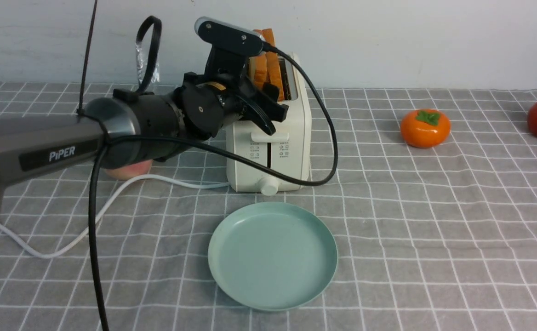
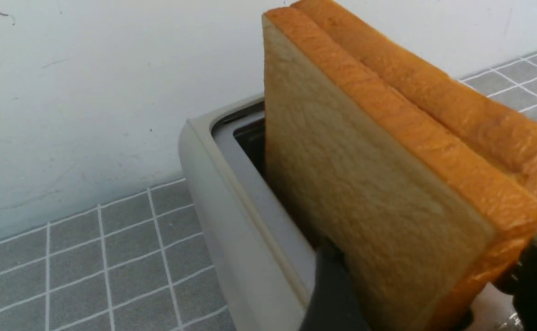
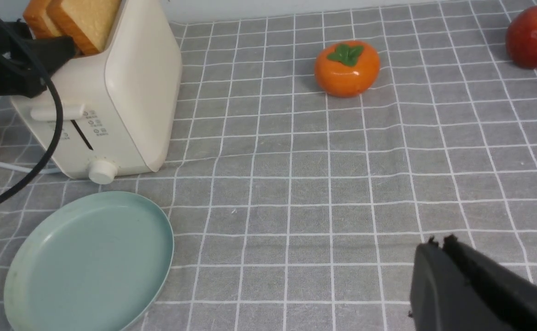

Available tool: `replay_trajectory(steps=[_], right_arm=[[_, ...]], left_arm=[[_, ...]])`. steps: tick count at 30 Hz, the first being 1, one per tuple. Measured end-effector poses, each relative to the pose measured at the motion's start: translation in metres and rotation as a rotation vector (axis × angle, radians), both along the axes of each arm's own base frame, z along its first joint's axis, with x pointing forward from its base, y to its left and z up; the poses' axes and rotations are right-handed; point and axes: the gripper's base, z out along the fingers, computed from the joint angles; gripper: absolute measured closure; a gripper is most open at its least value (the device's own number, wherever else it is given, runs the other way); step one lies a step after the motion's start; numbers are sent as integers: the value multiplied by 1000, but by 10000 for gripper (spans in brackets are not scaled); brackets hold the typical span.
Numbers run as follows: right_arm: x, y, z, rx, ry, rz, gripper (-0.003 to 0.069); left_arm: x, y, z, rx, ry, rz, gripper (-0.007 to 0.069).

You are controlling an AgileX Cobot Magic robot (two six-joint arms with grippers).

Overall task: Take toasted bread from bread machine on grey coffee table place on plate.
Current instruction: 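Reach for a toast slice standing in the toaster with the left gripper, then place the slice of bread on the plate with the left gripper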

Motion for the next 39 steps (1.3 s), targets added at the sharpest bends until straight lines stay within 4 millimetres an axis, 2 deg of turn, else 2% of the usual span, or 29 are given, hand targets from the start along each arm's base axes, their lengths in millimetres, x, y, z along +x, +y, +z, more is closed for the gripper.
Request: replay_trajectory(steps=[1,2,3,5,6,7,12,14,16,17,19,23,25,27,28,30,31,32,33,34,35,36,37,38,39], right_arm=[[0,0,0,0,0,0,655],[0,0,0,0,0,0,655],[0,0,0,0,0,0,655],[0,0,0,0,0,0,655],[0,0,0,0,0,0,655],[0,0,0,0,0,0,655],[0,0,0,0,0,0,650],[0,0,0,0,0,0,648],[0,0,0,0,0,0,646],[0,0,0,0,0,0,646],[0,0,0,0,0,0,644],[0,0,0,0,0,0,644],[0,0,0,0,-2,0,644],[0,0,0,0,-4,0,644],[0,0,0,0,-4,0,644],[0,0,0,0,-4,0,641],[0,0,0,0,-4,0,641],[0,0,0,-1,-6,0,639],[0,0,0,-1,-6,0,638],[0,0,0,-1,-6,1,637],[0,0,1,-1,-7,0,636],[0,0,1,-2,-7,1,636],[0,0,1,-2,-7,1,636],[0,0,1,-1,-7,1,636],[0,0,1,1,-6,2,636]], left_arm=[[0,0,0,0,-3,2,214],[0,0,0,0,-3,2,228],[1,1,1,2,-16,10,355],[1,2,3,8,-39,20,526],[1,2,3,7,-41,22,526],[2,2,4,19,-57,22,586],[0,2,11,45,-87,8,596],[-5,3,23,33,-98,-2,596],[-13,6,44,8,-117,-13,596],[-13,6,44,8,-115,-15,596],[-32,11,82,-54,-132,-44,596],[-77,29,146,-201,-111,-131,596],[-93,39,163,-260,-64,-179,596],[-116,58,182,-357,35,-238,596],[-120,61,184,-382,66,-244,596],[-136,80,182,-428,275,-286,596],[-137,80,183,-425,272,-285,596],[-144,88,173,-433,444,-302,596],[-145,89,172,-433,463,-304,596],[-149,91,155,-426,623,-324,596],[-151,91,144,-420,689,-335,596],[-151,91,143,-418,698,-339,596],[-152,89,131,-412,761,-354,596],[-152,87,108,-416,843,-383,596],[-151,85,95,-427,878,-395,596]])
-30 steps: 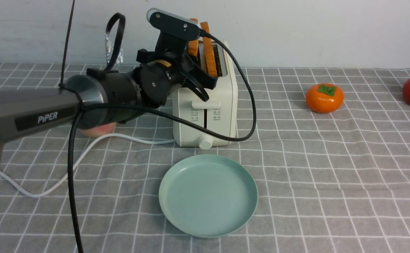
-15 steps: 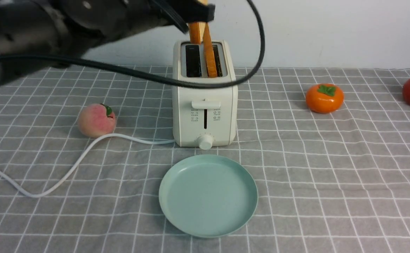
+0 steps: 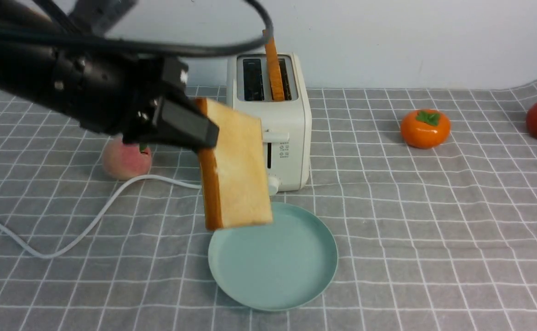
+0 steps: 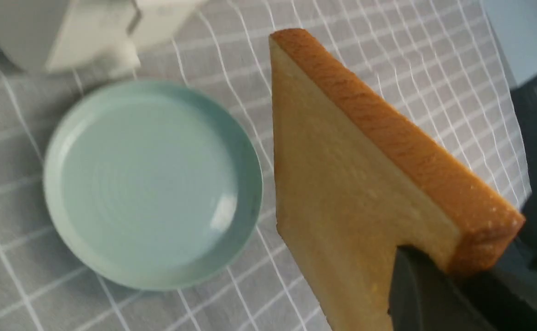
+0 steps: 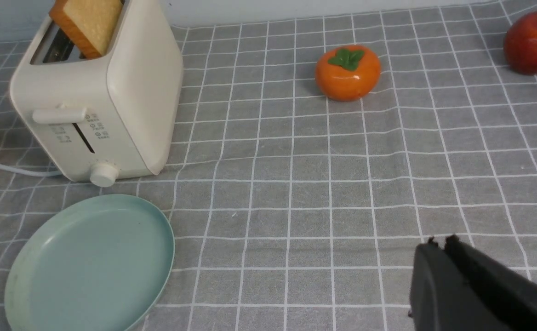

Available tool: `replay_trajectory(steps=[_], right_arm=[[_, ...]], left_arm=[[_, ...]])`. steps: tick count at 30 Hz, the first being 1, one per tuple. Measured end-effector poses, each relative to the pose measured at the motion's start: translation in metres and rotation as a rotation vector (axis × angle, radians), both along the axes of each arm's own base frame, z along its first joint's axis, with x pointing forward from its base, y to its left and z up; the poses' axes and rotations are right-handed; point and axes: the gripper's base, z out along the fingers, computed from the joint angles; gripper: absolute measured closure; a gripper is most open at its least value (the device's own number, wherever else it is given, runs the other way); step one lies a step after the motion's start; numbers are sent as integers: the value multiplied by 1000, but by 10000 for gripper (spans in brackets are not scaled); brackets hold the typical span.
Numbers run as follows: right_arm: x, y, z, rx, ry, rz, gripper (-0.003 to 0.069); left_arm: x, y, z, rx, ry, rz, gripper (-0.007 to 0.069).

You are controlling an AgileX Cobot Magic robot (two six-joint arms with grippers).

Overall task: Take toasted bread from bread machine on grey coffee table place on plate.
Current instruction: 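Place the slice of bread on the plate with the left gripper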

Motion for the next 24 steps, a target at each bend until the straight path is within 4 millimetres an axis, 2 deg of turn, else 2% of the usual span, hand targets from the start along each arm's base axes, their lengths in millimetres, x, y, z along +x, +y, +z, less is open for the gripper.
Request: replay_trajectory(steps=[1,2,6,7,9,14,20,24], right_arm=[[0,0,0,0,0,0,636],[0,0,0,2,0,1,636],[0,0,0,3,0,1,636],[0,0,0,3,0,1,636],[0,0,0,3,0,1,636],[0,0,0,3,0,1,629],[0,0,0,3,0,1,624],[0,0,0,3,0,1,618]], left_arm=[[1,0,-4,-2,9,-2,596],[4,-2,-24,-16,50,-14,596],[22,-7,-67,-52,119,17,596],[23,-7,-69,-53,118,21,596],[38,-12,-87,-114,139,43,596],[57,-18,-112,-197,153,63,596],[65,-19,-136,-189,200,76,596],[71,-18,-151,-168,221,109,544]])
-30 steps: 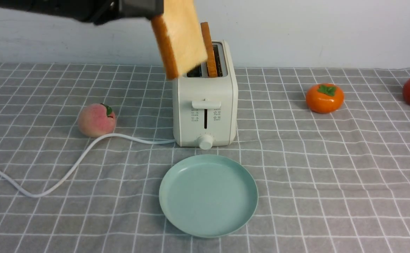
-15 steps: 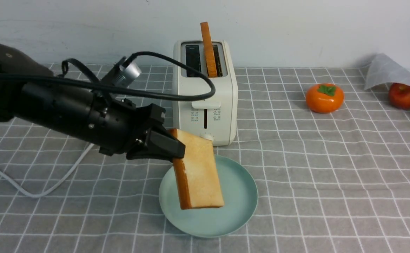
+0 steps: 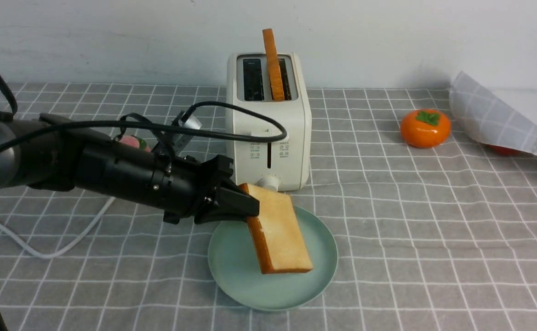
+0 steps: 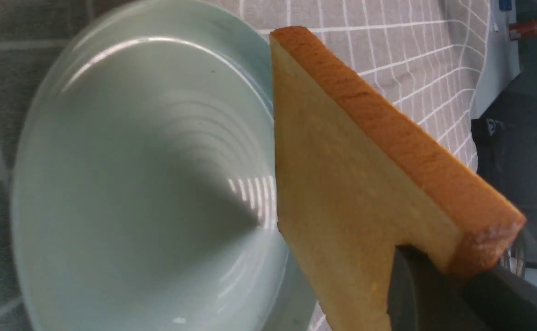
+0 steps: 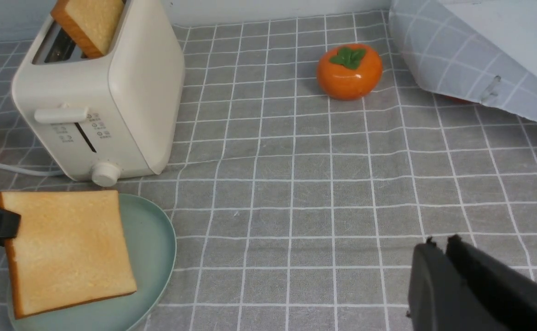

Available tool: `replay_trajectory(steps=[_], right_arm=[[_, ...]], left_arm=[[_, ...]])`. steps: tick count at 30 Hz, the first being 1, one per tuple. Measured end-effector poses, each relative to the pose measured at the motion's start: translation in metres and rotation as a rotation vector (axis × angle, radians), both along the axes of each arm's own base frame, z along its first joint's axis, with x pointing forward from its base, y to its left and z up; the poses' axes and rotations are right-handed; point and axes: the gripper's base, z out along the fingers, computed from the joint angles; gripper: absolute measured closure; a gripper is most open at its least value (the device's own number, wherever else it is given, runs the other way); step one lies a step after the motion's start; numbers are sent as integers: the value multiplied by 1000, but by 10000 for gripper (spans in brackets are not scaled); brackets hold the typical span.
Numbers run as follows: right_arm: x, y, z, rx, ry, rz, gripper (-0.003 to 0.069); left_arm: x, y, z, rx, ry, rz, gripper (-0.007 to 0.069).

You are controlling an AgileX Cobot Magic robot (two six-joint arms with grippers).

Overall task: Take toasted bread from bread machine on grey coffee table place on plate.
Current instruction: 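Place the slice of bread on the plate with the left gripper, then grasp the toast slice in the toaster and pull it up out of the slot with the right gripper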

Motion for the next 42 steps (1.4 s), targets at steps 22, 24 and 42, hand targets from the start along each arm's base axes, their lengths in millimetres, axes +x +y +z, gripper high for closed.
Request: replay_trajectory(steps=[22,24,42], right_arm=[[46,8,52,-8,200,46,615],[74,19,61,10,210,131,615],[296,187,7,20,178,490,296]], left_arm=[[-23,62,100,621,-143,64,461],[-45,66,130,628,-212,106,617],[-177,83,144,587,-398,217,638]])
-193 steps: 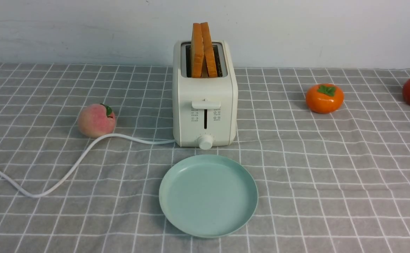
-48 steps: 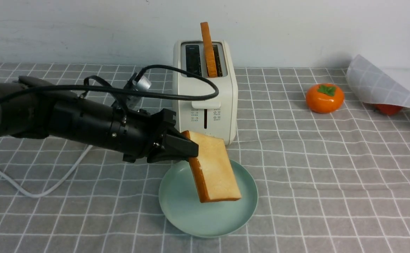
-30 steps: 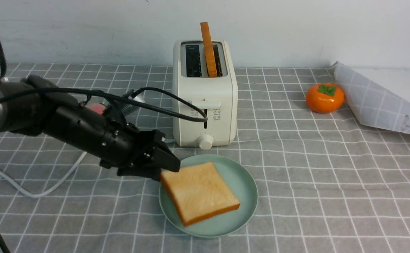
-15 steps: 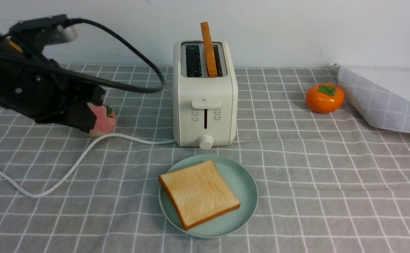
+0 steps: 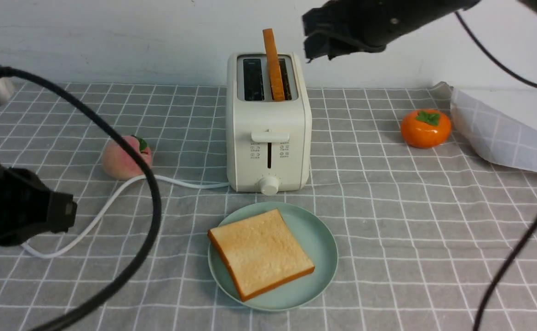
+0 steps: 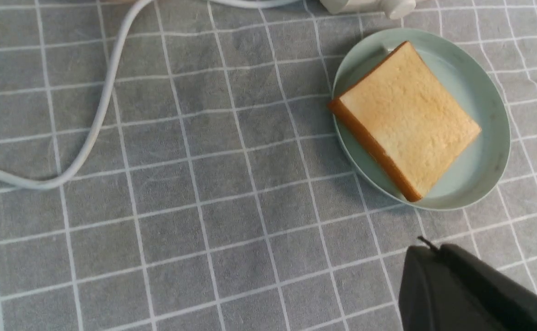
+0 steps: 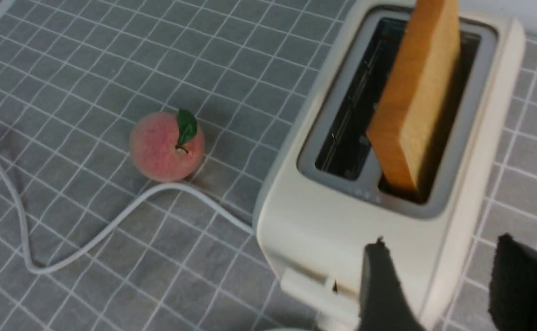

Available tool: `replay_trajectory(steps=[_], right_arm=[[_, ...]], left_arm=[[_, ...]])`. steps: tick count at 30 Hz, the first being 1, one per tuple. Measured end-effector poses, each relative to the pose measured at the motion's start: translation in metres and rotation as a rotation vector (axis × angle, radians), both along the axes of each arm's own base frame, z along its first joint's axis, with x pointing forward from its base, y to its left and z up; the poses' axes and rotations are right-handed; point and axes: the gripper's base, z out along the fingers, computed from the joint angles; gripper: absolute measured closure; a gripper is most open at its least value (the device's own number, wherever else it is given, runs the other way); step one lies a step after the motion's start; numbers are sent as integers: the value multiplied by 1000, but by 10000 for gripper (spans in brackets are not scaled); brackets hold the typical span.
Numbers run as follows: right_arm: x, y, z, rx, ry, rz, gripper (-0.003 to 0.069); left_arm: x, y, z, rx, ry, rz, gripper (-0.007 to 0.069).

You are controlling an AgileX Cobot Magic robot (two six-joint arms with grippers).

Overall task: Take toasted bread from bread machine on grey coffee table place on plate.
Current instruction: 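Grasp the toast slice in the toaster and pull it up out of the slot with the right gripper, then place the held slice of bread on top of the slice on the plate with the right gripper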

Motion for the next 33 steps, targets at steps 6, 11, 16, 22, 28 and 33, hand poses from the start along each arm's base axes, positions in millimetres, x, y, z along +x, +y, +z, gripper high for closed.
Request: replay_trajectory(steps=[6,11,16,22,28,33], right_arm=[[45,29,-40,-46,-48,6,62],[67,37,-72,-93,-84,-13,26],[74,38,-74,-79,-142,-32,337],[63,33,-38,-38,-219,-42,565],[-1,5,58,-21,-258,-9,562],[-93,-46,120,-53,-117,56,562]], left_arm=[[-20,2,-1,8,3,-12,638],[-34,5,6,14,-48,-8,638],[-43,7,10,11,-72,21,638],[-45,9,10,7,-56,45,638],[-45,9,10,11,-55,47,638],[-44,9,11,7,-72,53,638]])
